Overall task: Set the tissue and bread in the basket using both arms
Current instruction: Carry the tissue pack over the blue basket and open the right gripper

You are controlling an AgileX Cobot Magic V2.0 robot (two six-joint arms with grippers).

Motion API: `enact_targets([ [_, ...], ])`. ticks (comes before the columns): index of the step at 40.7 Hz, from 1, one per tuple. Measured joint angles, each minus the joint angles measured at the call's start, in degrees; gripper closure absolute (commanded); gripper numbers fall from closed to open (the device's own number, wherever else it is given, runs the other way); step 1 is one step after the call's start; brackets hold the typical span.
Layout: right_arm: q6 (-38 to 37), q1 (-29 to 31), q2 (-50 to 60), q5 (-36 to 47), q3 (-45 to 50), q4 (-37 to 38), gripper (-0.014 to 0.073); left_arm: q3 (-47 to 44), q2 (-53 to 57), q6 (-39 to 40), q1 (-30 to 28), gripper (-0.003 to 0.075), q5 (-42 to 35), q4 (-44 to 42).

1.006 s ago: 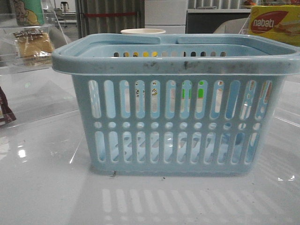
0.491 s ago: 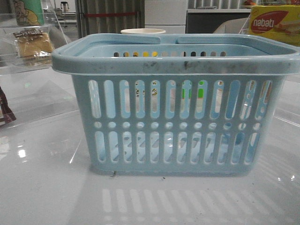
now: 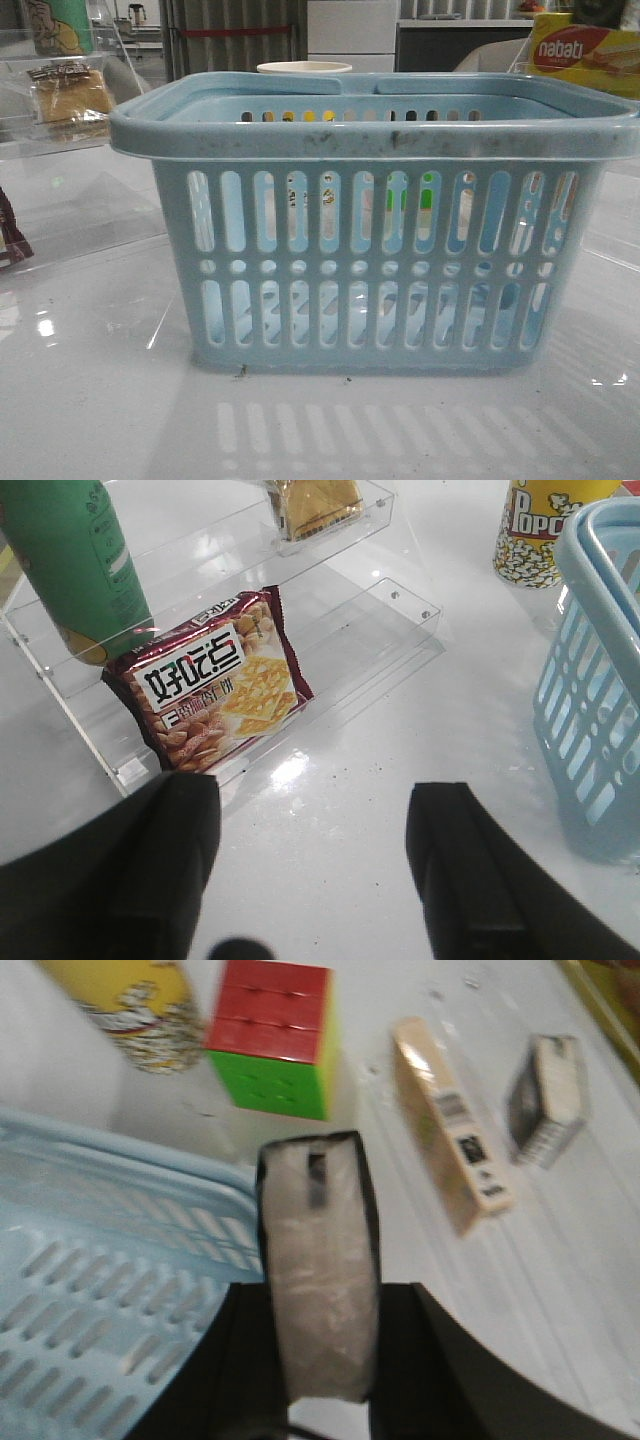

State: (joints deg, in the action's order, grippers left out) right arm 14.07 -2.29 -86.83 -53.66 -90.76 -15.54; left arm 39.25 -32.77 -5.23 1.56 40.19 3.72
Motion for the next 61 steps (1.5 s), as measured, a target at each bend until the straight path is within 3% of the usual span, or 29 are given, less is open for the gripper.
enact_targets([
  [10,2.09,-11.92,1.01,-0.34,0.76,-5.36,0.0410,0.00,0.00,0.00,0.00,0.0246,0.00,0.00],
  [17,2.20,-16.25,-1.32,-0.47,4.10,-5.90,0.0410,0.00,0.00,0.00,0.00,0.0246,0.00,0.00],
  [26,2.20,-16.80,-7.85,-3.05,5.02,-6.67,0.0400,0.00,0.00,0.00,0.00,0.0246,0.00,0.00],
  [35,2.20,-16.94,-11.16,-2.92,5.02,-7.92,0.0126,0.00,0.00,0.00,0.00,0.0246,0.00,0.00],
  [38,2.20,-16.93,-11.20,-2.70,5.02,-7.92,0.0073,0.00,0.00,0.00,0.00,0.0246,0.00,0.00],
  [48,3.61,-16.93,-8.97,-1.93,5.02,-7.92,0.0072,0.00,0.00,0.00,0.00,0.0246,0.00,0.00],
  [61,8.31,-19.55,8.49,-0.55,11.23,-7.92,0.0072,0.00,0.00,0.00,0.00,0.0246,0.00,0.00],
])
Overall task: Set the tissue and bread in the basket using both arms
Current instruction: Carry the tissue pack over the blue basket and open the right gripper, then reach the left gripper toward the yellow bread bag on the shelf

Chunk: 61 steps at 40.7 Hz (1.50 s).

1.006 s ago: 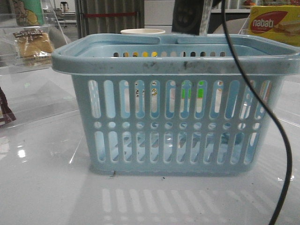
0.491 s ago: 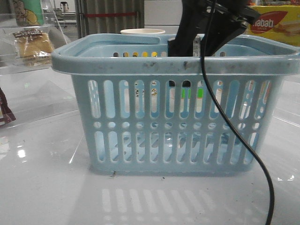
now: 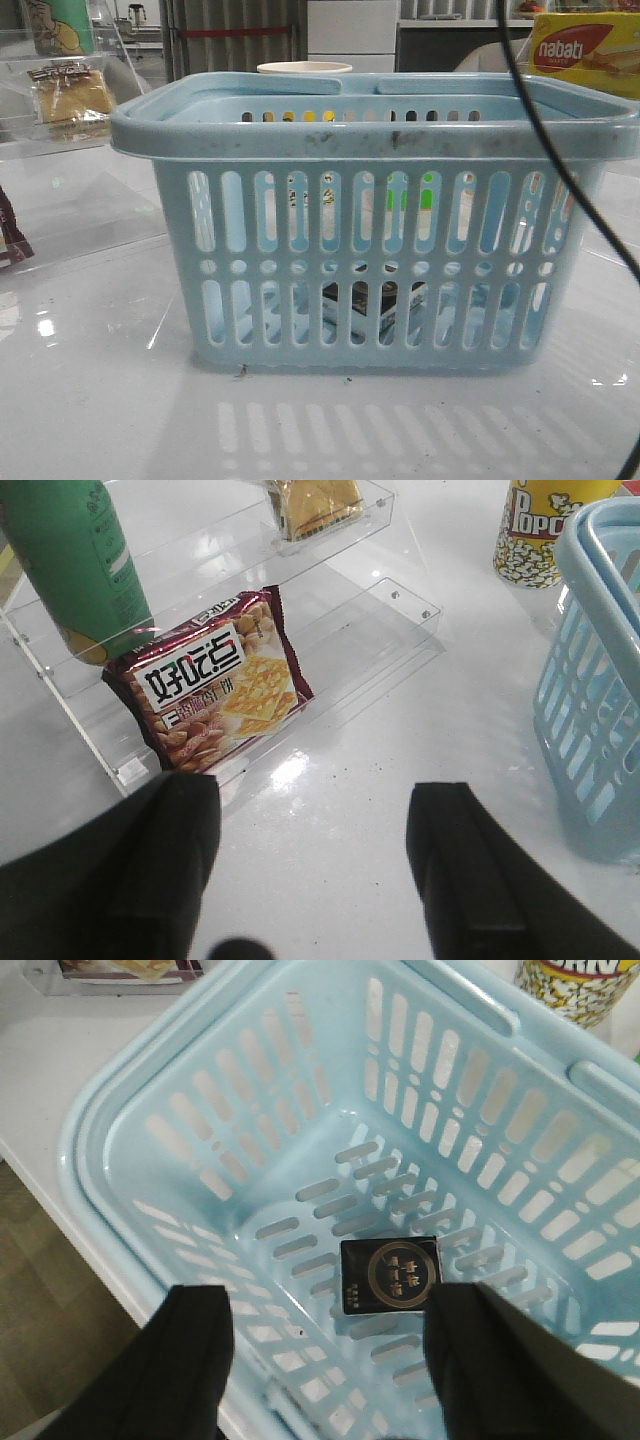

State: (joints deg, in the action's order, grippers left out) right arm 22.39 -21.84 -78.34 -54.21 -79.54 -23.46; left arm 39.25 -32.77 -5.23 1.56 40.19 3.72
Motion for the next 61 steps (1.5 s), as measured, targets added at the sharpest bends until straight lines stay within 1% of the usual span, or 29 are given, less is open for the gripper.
enact_targets([
  [15,0.48,-0.10,22.41,1.09,18.55,5.58,0.0072,0.00,0.00,0.00,0.00,0.0246,0.00,0.00],
  [23,0.12,-0.10,30.37,6.48,27.44,5.98,0.0072,0.00,0.00,0.00,0.00,0.0246,0.00,0.00],
  [28,-0.83,-0.10,32.62,9.83,31.25,7.21,0.0072,0.00,0.00,0.00,0.00,0.0246,0.00,0.00],
  [34,-1.06,-0.10,32.93,10.79,32.71,7.90,0.0072,0.00,-0.91,0.00,0.00,0.0237,-1.22,0.00],
  [42,-1.06,-0.10,32.93,10.91,32.71,7.90,0.0072,1.12,-7.34,0.00,0.00,0.0131,-3.44,0.00],
  [50,-1.06,-0.10,32.93,10.95,32.71,7.90,0.0072,7.27,-17.93,0.00,0.00,0.0129,-4.04,1.04],
  [61,-1.06,-0.10,32.93,11.04,32.71,7.90,0.0072,19.31,-35.44,0.00,0.00,0.0140,-4.84,1.38],
])
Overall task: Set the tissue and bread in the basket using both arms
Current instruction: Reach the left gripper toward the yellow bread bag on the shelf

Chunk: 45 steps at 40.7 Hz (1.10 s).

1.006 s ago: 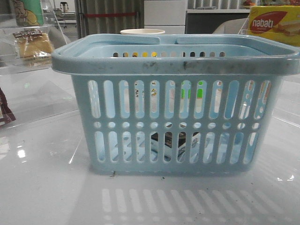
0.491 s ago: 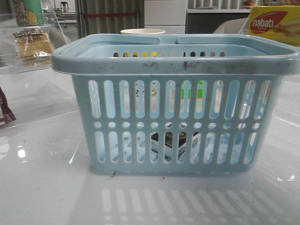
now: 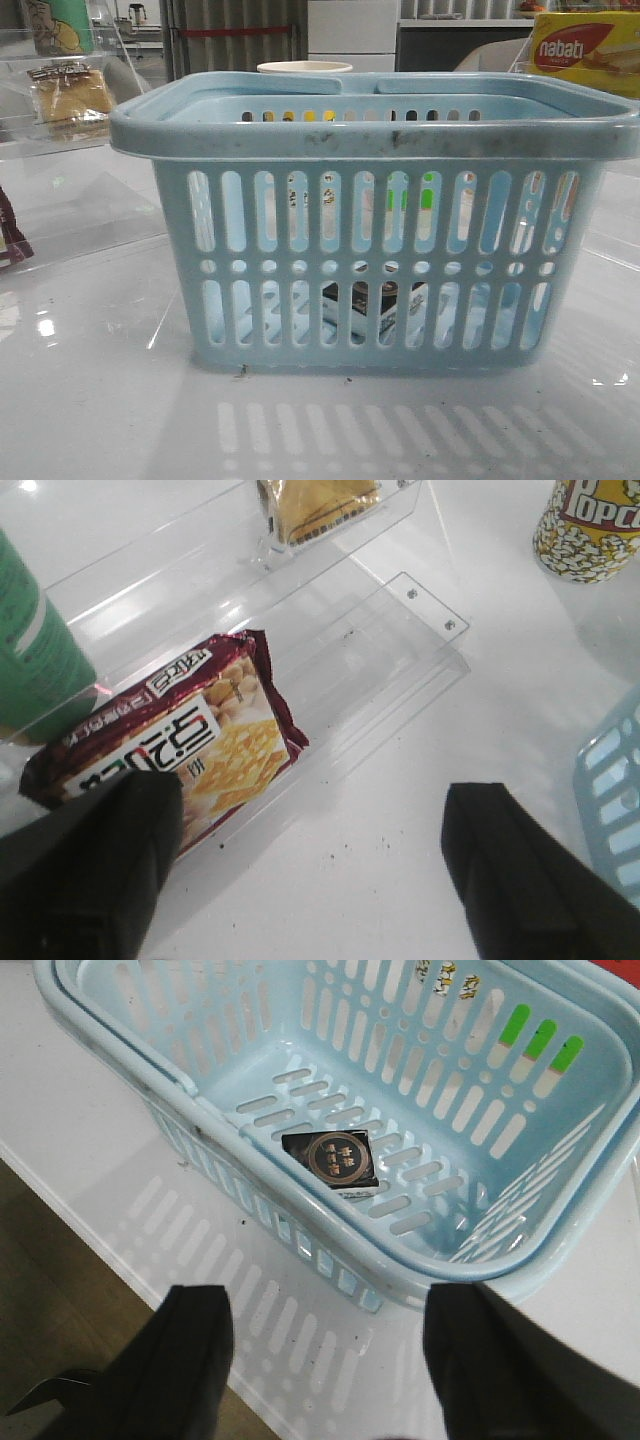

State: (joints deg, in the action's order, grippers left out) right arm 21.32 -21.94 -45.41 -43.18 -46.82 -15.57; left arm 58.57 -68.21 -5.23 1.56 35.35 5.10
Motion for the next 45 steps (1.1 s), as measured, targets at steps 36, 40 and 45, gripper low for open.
enact_targets([
  [36,0.00,0.00,0.00,0.04,0.00,0.00,0.0072,31.03,-43.94,0.00,0.00,0.0141,-14.66,0.08],
  [40,0.00,0.00,0.00,0.04,0.00,0.00,0.0072,32.45,-45.91,0.00,0.00,0.0141,-17.11,0.08],
  [45,0.00,0.00,0.00,0.04,0.00,0.00,0.0072,34.21,-47.74,0.00,0.00,0.0141,-18.61,0.83],
])
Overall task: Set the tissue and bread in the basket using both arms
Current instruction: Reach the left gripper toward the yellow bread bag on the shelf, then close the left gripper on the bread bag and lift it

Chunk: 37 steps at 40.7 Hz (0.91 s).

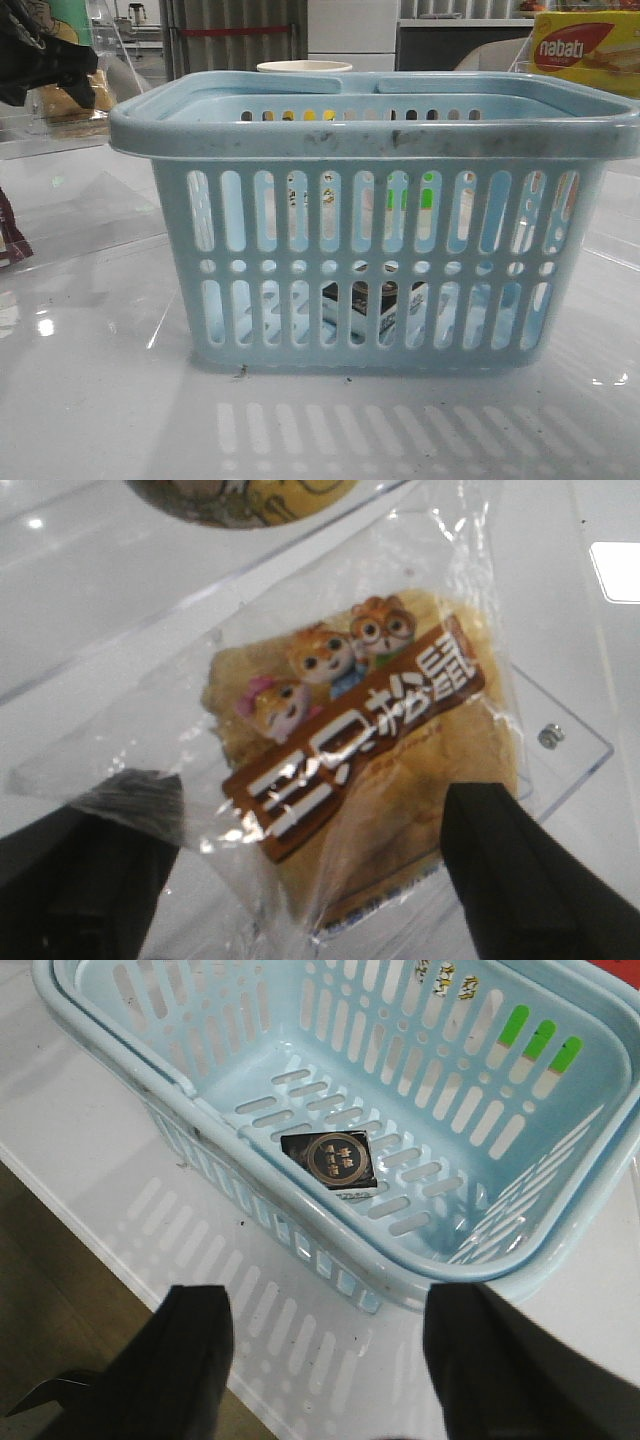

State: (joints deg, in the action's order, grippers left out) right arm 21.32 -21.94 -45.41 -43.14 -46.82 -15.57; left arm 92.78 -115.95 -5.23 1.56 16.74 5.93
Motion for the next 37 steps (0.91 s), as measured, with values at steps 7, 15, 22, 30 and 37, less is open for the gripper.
enact_targets([
  [7,0.00,0.00,0.00,0.00,0.00,0.00,0.0072,0.39,-0.50,0.00,0.00,0.0141,-1.40,0.51],
  [15,0.00,0.00,0.00,0.00,0.00,0.00,0.0072,0.39,-0.50,0.00,0.00,0.0248,-1.40,0.51],
  [22,0.00,0.00,0.00,0.00,0.00,0.00,0.0072,0.39,-0.50,0.00,0.00,0.0377,-1.40,0.64],
  [30,0.00,0.00,0.00,0.00,0.00,0.00,0.0072,0.39,-0.50,0.00,0.00,0.0478,-1.40,0.64],
  [37,0.00,0.00,0.00,0.00,0.00,0.00,0.0072,0.39,-0.50,0.00,0.00,0.0540,-1.40,0.66],
])
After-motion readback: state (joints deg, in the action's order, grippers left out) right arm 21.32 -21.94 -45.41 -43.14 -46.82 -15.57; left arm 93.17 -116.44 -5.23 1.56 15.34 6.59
